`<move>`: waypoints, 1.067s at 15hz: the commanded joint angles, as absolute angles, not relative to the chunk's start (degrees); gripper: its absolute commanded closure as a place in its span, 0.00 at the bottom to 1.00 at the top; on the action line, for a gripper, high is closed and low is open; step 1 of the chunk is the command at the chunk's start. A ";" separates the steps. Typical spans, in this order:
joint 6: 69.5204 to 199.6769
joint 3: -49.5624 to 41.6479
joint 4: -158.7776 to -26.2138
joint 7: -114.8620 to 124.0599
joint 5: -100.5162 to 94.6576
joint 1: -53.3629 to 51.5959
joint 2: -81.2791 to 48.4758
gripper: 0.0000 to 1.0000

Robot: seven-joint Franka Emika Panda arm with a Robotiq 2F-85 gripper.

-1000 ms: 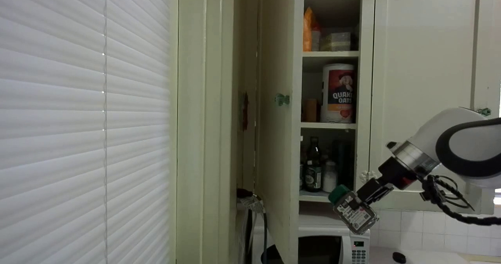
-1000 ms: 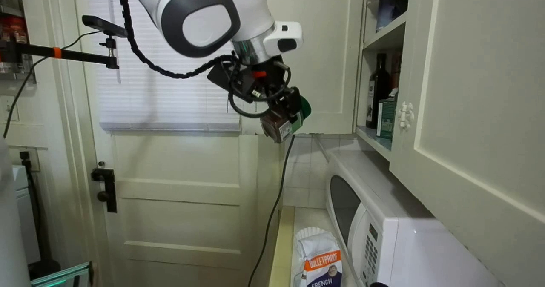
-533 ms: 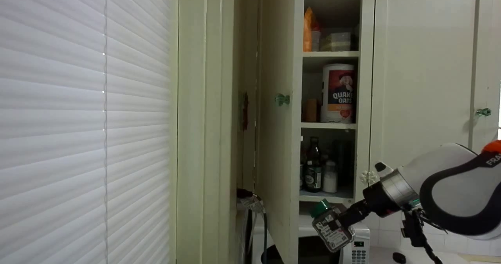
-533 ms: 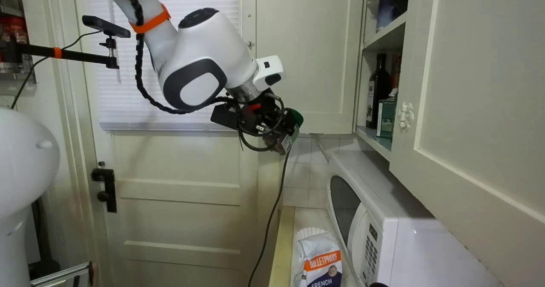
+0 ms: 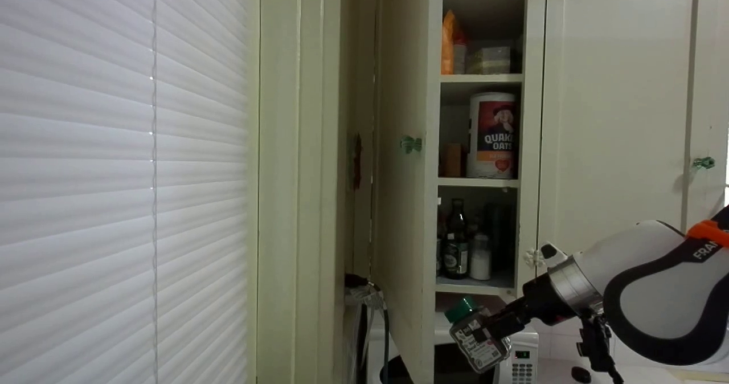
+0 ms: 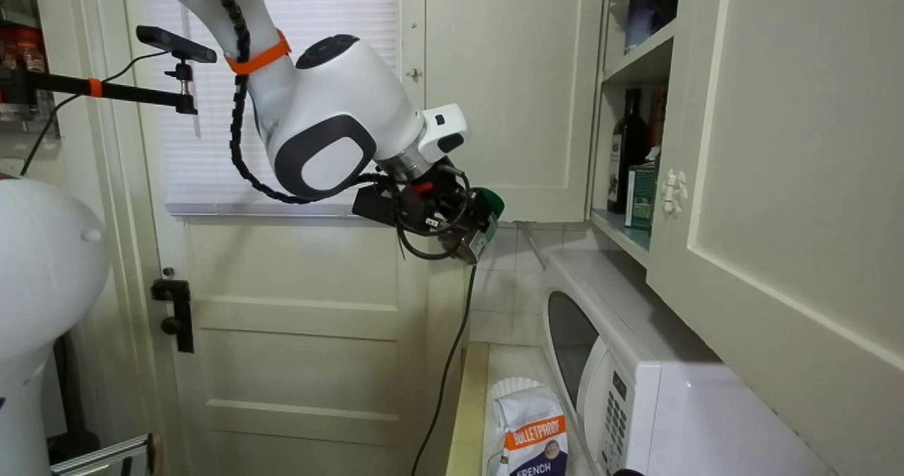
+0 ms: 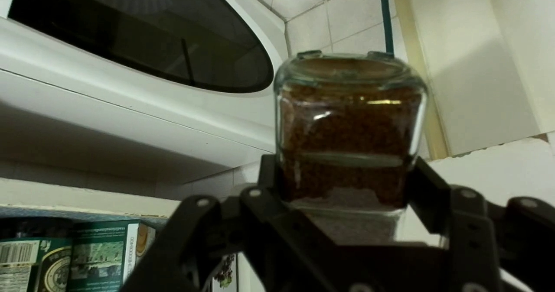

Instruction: Remove the coffee jar from the open cabinet and put it on the counter.

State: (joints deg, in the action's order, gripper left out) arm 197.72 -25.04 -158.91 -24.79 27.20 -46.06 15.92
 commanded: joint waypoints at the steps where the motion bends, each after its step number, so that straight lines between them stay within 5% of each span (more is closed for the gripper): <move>1: 197.71 -25.02 -158.91 -24.79 27.20 -46.06 15.92 0.27; 3: 197.71 -25.01 -158.91 -24.79 27.20 -46.05 15.92 0.27; 4: 197.71 -25.01 -158.91 -24.79 27.20 -46.05 15.92 0.52; 16: 197.22 -53.64 -158.92 -13.82 17.22 -69.32 12.04 0.52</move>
